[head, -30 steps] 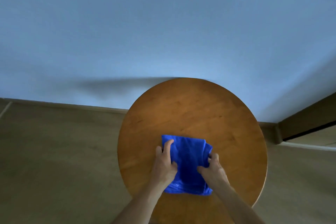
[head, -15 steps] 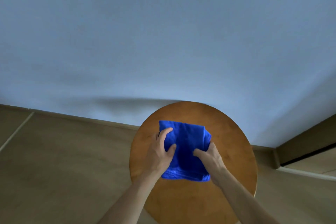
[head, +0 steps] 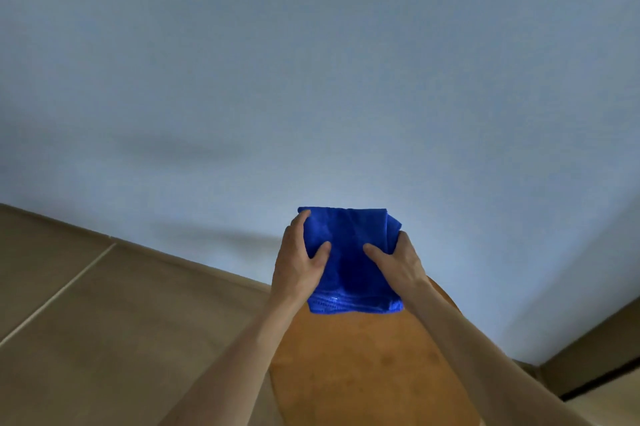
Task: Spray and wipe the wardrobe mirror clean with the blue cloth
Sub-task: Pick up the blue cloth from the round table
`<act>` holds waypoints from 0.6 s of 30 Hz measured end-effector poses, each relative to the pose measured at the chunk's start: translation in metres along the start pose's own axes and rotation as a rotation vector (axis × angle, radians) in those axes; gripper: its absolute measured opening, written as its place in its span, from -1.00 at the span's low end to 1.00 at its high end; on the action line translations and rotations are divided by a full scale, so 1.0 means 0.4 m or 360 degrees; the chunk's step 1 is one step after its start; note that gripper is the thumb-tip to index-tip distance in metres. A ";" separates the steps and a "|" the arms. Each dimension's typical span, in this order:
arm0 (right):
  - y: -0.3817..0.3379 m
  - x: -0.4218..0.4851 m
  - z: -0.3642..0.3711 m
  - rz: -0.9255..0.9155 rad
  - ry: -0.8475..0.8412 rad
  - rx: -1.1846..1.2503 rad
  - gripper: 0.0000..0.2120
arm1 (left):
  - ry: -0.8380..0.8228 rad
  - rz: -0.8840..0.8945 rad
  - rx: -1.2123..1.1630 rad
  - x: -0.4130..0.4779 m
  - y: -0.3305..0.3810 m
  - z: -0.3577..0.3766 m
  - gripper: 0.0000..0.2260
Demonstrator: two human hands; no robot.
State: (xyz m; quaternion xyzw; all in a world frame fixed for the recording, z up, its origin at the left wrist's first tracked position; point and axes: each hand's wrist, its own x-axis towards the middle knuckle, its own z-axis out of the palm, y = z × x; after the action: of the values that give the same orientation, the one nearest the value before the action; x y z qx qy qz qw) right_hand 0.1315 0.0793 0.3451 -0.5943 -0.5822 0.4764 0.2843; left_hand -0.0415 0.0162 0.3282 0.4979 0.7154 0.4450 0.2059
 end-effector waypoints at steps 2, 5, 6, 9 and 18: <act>-0.054 -0.019 -0.004 -0.0091 -0.0009 -0.0033 -0.58 | 0.0068 -0.0025 -0.0035 0.001 0.032 -0.049 -0.35; -0.131 -0.045 0.009 -0.0203 -0.0045 -0.0064 -0.57 | 0.0141 -0.0126 -0.0091 0.000 0.068 -0.126 -0.28; -0.158 -0.056 0.018 -0.0232 -0.0062 -0.0060 -0.58 | 0.0162 -0.0146 -0.0101 -0.002 0.077 -0.153 -0.27; -0.226 -0.089 0.058 -0.0328 -0.0117 -0.0024 -0.56 | 0.0220 -0.0212 -0.0102 -0.008 0.091 -0.239 -0.27; -0.411 -0.190 0.264 -0.0544 -0.0260 0.0037 -0.57 | 0.0347 -0.0360 -0.0075 -0.012 0.056 -0.542 -0.64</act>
State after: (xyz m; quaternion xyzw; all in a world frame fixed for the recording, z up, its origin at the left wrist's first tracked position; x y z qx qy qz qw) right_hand -0.0225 0.0096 0.4692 -0.4426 -0.6903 0.4746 0.3197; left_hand -0.1873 -0.0792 0.4590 0.3578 0.7744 0.4871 0.1873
